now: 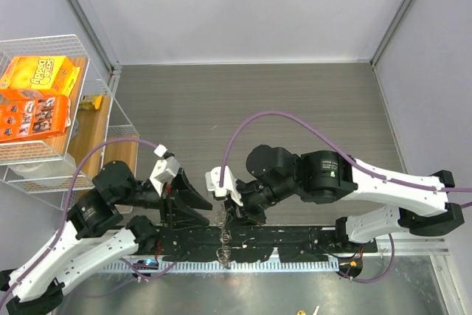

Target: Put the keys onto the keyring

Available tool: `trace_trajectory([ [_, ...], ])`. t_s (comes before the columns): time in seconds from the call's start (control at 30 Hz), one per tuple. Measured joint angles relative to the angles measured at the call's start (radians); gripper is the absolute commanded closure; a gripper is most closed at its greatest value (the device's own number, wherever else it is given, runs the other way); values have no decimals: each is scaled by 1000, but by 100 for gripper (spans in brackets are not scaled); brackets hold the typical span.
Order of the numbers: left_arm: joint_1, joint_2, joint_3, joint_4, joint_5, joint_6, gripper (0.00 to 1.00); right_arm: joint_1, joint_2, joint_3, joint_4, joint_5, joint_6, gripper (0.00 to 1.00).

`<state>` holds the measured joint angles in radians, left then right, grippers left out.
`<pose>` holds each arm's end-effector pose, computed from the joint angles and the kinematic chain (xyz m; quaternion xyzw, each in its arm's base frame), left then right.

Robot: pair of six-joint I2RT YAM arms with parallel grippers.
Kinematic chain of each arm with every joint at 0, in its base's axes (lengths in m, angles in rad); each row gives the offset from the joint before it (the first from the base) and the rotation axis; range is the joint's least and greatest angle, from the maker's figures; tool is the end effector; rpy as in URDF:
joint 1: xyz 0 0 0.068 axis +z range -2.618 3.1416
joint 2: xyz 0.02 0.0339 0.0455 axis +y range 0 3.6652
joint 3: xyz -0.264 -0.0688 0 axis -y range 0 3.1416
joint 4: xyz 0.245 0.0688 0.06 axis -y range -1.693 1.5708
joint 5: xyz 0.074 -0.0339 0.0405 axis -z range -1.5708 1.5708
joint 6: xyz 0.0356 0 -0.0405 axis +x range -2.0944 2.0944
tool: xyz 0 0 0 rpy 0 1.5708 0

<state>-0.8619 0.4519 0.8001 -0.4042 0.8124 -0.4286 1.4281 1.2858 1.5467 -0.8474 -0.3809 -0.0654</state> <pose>0.0394 -0.0856 0.3633 0.4086 0.5935 -0.6089 0.3316 0.0233 0.2554 0.4288 -0.6535 0.5743 0.4218 0.2553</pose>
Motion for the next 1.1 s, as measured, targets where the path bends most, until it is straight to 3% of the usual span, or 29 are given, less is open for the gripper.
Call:
trace_trajectory([
  [0.57,0,18,0,-88,44,27,59,-97,50,-66,100,-110,121,95],
  [0.77,0,18,0,-88,45,35,68,-103,74,-66,132,-132,125,95],
  [0.97,0,23,0,-99,48,47,90,-106,89,-66,137,-142,125,94],
  [1.1,0,34,0,-113,48,67,92,-106,90,-66,130,-144,124,95],
])
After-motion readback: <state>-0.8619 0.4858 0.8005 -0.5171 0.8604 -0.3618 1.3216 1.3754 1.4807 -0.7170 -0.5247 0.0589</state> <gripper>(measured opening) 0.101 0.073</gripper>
